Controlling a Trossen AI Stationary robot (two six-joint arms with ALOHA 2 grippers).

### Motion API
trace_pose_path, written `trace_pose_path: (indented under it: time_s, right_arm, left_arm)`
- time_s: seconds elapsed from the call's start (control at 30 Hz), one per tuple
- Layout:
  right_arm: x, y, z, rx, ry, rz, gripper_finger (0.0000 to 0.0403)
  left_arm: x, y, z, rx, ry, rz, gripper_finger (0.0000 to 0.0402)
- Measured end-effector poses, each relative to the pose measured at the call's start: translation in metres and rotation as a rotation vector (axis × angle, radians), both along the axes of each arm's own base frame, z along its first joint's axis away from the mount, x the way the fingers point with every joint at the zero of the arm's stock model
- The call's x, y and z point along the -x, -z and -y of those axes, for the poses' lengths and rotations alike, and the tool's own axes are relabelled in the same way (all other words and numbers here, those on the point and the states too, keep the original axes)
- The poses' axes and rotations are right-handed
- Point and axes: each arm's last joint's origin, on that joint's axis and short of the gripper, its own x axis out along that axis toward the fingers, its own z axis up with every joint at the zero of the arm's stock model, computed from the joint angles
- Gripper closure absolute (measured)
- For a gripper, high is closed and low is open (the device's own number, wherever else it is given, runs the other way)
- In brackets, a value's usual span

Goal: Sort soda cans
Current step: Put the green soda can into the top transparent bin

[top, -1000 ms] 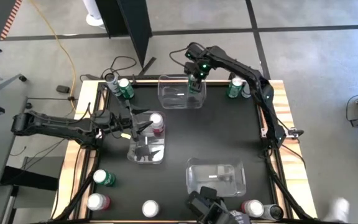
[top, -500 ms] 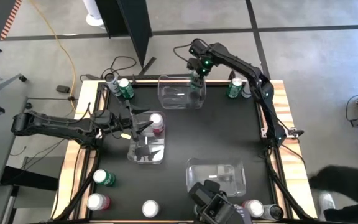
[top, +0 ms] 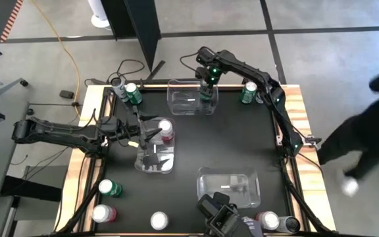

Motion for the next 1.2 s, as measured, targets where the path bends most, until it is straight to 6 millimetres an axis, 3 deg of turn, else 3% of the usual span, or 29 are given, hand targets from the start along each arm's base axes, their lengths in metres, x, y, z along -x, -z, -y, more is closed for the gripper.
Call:
trace_pose_path:
  time_s: [0.37,0.7,1.2]
  right_arm:
    - [0.0009,-0.0004,0.0001,-0.003,0.001,-0.003,0.0095]
    - [0.0009,-0.0026,0.0002,-0.003,0.019,0.009,0.0037]
    - [0.0008,-0.0023,0.0005,0.0,0.019,0.008,0.0043]
  left_arm:
    - [0.0,0.0,0.0,0.001,0.0,0.0,0.0107]
    - [0.0,0.0,0.0,0.001,0.001,0.0,0.0107]
    - [0.0,0.0,0.0,0.001,0.001,0.0,0.0107]
